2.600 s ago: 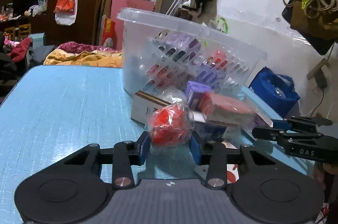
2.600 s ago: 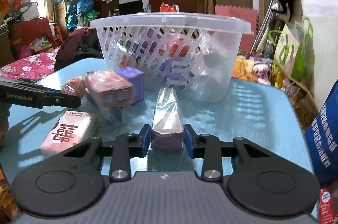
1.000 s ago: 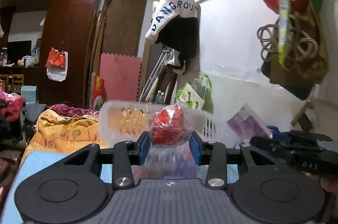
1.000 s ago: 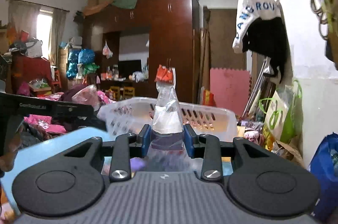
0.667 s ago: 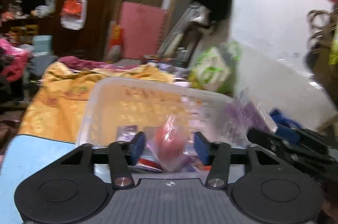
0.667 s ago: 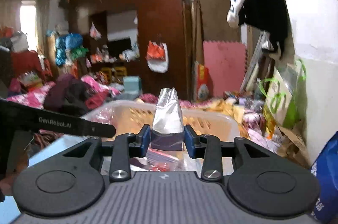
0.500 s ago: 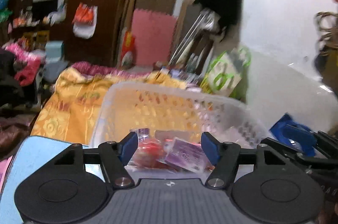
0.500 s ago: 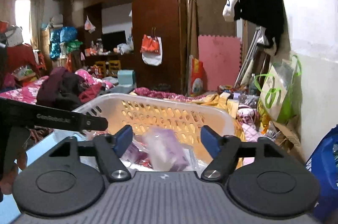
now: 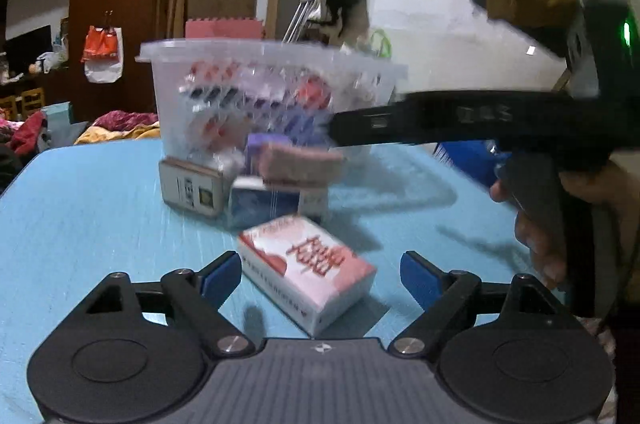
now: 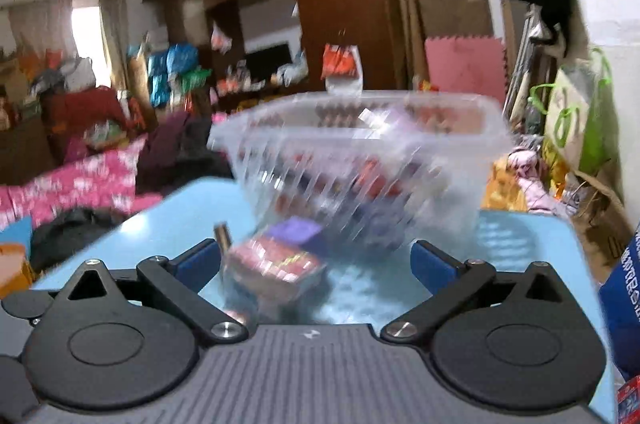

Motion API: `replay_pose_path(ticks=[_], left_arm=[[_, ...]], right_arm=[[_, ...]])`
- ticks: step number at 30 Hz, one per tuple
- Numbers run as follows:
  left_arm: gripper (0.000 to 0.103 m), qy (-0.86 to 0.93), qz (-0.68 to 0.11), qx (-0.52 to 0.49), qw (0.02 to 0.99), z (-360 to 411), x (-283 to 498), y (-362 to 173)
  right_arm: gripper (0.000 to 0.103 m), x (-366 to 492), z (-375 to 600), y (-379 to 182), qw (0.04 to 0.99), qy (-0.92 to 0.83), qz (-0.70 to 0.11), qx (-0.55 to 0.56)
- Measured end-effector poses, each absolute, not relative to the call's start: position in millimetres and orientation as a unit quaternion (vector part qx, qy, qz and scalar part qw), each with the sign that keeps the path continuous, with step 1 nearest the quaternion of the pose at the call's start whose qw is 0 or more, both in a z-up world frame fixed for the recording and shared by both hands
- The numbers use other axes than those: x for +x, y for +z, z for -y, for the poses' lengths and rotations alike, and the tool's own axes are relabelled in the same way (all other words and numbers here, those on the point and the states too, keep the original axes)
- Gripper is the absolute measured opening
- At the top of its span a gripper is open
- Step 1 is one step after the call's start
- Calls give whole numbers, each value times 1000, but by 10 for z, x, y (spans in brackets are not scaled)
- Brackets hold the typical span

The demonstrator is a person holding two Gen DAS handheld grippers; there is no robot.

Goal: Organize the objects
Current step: 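Grasp the pink-and-white box with the left gripper while the right grasps a red box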

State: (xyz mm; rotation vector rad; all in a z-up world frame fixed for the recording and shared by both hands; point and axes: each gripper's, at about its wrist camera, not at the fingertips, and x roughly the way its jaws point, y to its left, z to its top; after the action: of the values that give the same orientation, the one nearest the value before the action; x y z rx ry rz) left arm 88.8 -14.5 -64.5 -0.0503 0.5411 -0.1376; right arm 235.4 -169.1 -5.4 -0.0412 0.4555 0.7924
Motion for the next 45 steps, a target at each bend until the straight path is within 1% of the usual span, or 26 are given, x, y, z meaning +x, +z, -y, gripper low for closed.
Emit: replay_pose_path(ticks=[2, 8, 10, 11, 12, 14, 21, 23, 24, 28, 31, 40, 45], left_arm=[[89, -57, -280, -24, 958, 143, 990, -687], [89, -50, -263, -24, 963, 79, 894, -721], [89, -49, -258, -22, 965, 93, 876, -737], [89, -48, -256, -19, 965, 101, 873, -743], [89, -47, -256, -16, 965, 118, 869, -743], [89, -43, -255, -9, 966, 137, 887, -748], [89, -39, -244, -13, 969, 146, 896, -764], [83, -43, -238, -23, 970, 125, 891, -761], [76, -48, -237, -29, 970, 120, 889, -759], [72, -43, -230, -8, 972, 188, 855, -757], [69, -55, -221, -15, 974, 173, 803, -762], [67, -55, -186, -15, 981, 60, 672, -729], [66, -56, -179, -15, 982, 21, 656, -739]], right_arm=[[103, 2333, 1549, -110, 891, 390, -230, -19], [103, 2401, 1367, -213, 888, 382, -257, -10], [87, 2390, 1401, -225, 890, 377, -257, -4], [73, 2385, 1440, -231, 889, 378, -259, -2], [71, 2361, 1460, -235, 888, 379, -258, 0], [69, 2316, 1506, -229, 890, 377, -256, -8], [68, 2210, 1875, -202, 904, 363, -224, 15], [68, 2182, 2003, -224, 906, 361, -221, 23], [68, 2174, 2055, -239, 906, 360, -220, 26], [68, 2163, 2216, -274, 909, 354, -214, 46], [68, 2173, 2265, -281, 909, 355, -211, 56], [68, 2125, 2257, -341, 908, 362, -204, 43], [68, 2093, 2251, -344, 908, 367, -200, 39]])
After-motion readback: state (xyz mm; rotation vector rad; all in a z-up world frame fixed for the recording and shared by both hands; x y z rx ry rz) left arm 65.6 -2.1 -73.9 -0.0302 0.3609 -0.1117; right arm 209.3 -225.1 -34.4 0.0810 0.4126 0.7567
